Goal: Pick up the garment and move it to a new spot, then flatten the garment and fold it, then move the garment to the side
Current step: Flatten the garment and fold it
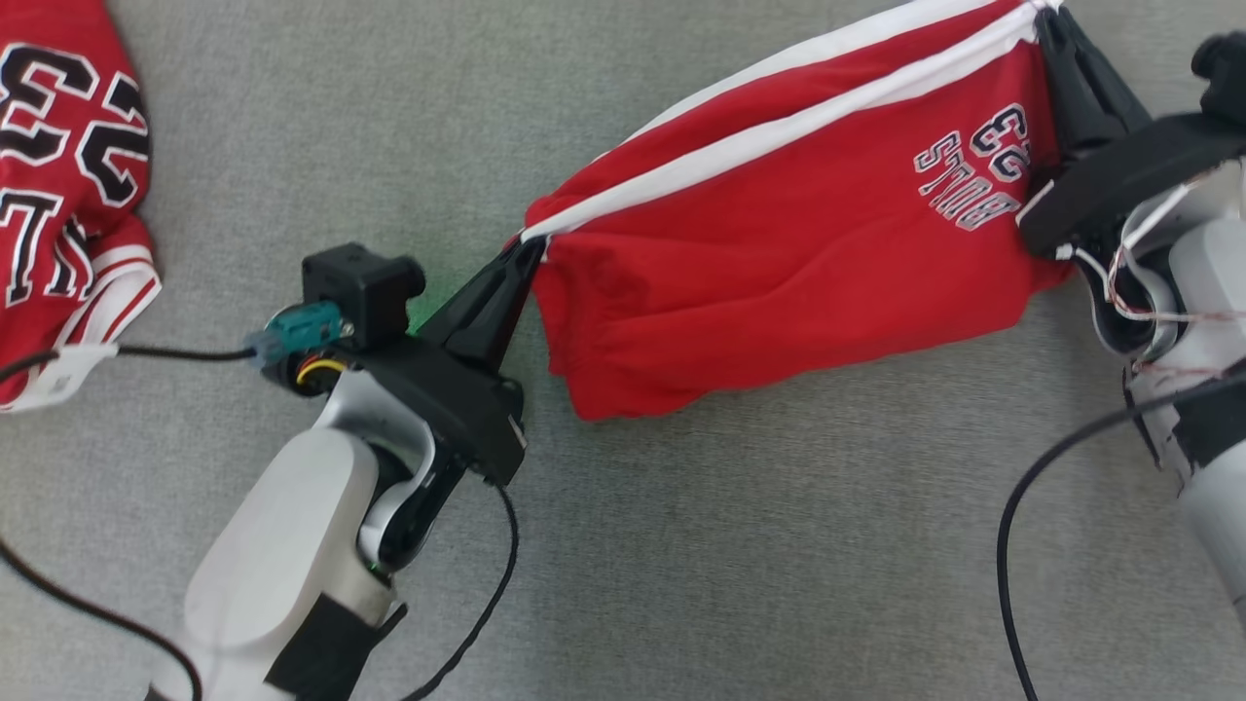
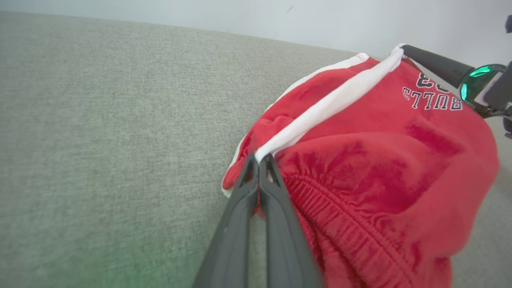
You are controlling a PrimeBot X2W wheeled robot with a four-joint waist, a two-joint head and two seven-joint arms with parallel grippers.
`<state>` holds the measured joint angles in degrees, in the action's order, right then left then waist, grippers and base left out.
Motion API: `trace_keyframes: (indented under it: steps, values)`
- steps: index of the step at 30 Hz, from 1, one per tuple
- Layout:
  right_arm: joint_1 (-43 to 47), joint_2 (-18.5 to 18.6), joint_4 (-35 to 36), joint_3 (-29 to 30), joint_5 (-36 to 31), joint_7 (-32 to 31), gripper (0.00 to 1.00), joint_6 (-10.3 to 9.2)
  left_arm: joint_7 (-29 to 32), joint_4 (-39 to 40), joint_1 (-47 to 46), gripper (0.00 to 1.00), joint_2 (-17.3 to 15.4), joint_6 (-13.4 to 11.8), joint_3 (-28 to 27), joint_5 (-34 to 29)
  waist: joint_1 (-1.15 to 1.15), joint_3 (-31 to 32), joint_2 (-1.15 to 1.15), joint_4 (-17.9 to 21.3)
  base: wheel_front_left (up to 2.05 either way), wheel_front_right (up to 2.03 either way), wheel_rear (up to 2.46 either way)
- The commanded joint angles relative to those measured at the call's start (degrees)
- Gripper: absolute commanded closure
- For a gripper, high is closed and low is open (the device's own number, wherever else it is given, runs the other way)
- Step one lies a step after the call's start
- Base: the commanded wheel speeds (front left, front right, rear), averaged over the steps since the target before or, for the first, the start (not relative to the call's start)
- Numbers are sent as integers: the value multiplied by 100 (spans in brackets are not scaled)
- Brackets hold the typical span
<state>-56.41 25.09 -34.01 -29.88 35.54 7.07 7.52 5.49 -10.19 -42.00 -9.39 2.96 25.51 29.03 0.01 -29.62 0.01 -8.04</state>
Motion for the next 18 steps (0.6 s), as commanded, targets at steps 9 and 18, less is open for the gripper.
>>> trace_keyframes:
  steps: [9, 18]
  values:
    - [-723, 117, -796, -648, 437, 225, 100, -6, -150, -552, -424, 100, 209, 121, 111, 108, -1, -149, -1, -216, 0, 0, 0]
    - [-936, 21, -1362, -1056, 871, 469, 0, -6, -385, -881, -472, 0, 329, 192, 194, 227, -1, -56, -1, -207, 0, 0, 0]
